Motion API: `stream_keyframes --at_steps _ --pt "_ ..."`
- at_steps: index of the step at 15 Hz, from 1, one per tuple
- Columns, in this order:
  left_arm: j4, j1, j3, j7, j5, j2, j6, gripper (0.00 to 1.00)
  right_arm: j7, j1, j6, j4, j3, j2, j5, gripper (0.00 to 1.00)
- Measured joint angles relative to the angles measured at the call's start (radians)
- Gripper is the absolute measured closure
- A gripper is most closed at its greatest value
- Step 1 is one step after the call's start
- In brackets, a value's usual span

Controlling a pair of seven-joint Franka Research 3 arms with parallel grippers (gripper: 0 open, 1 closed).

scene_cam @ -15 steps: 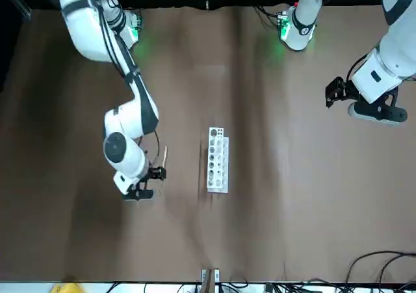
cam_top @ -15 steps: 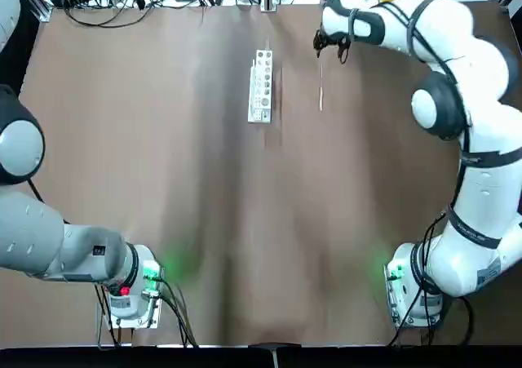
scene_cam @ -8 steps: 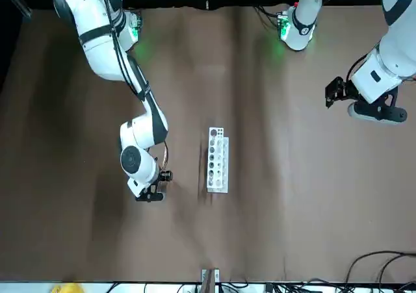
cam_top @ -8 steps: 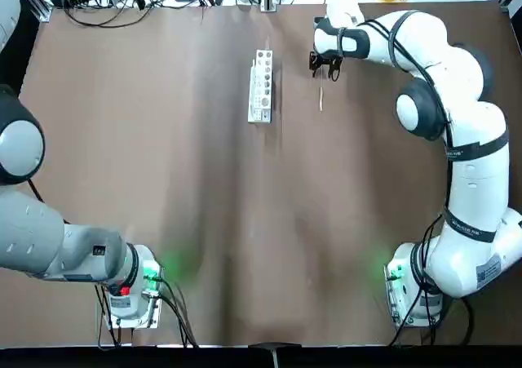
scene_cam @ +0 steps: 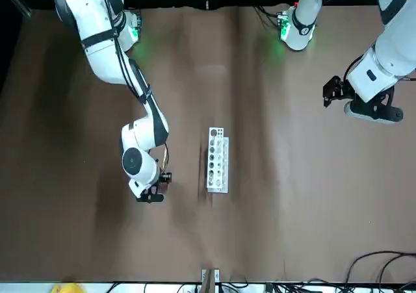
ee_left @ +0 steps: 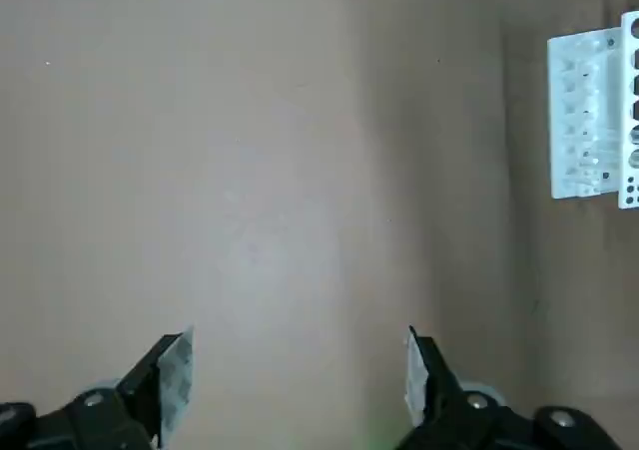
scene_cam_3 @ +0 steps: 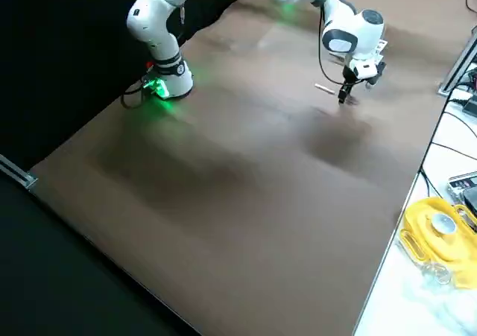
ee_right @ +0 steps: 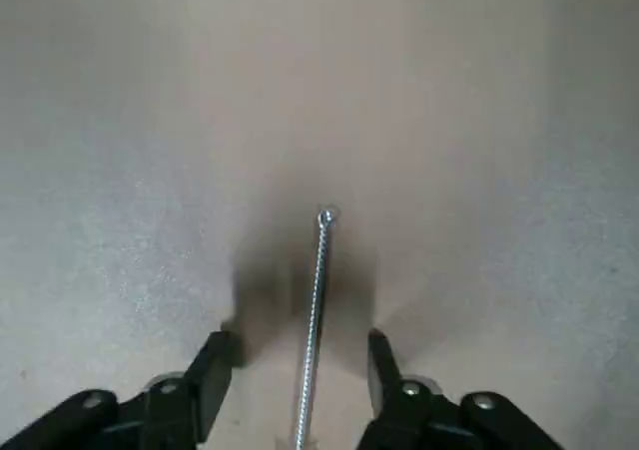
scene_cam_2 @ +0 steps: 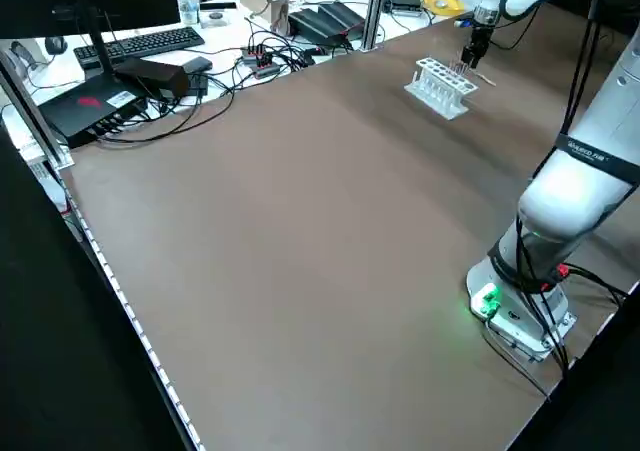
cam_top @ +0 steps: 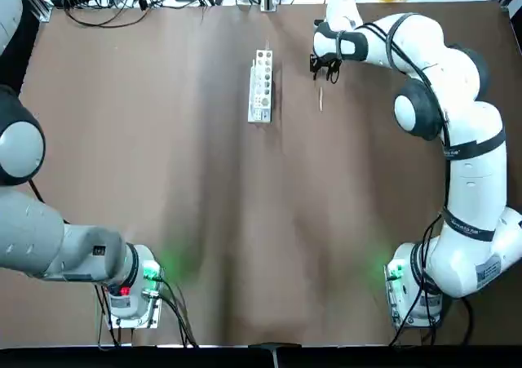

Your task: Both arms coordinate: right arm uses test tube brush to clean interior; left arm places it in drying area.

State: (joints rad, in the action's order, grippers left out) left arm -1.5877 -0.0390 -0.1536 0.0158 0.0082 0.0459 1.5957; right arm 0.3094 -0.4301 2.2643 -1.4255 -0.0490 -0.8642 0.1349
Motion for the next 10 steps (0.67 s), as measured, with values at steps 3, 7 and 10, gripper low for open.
stream_keyframes --at_steps 3,7,10 --pt "0.000 0.000 -0.001 0.000 0.000 0.000 0.000 0.00 0.000 0.000 -0.003 0.001 -0.009 0.000 0.000 0.57" --pt "-0.001 0.000 -0.002 0.000 0.000 0.000 -0.001 0.00 0.000 -0.001 -0.002 0.004 -0.009 0.001 -0.002 0.92" --pt "-0.001 0.001 -0.002 0.000 0.000 0.000 -0.001 0.00 -0.001 -0.001 -0.003 0.004 -0.010 0.001 -0.001 0.98"
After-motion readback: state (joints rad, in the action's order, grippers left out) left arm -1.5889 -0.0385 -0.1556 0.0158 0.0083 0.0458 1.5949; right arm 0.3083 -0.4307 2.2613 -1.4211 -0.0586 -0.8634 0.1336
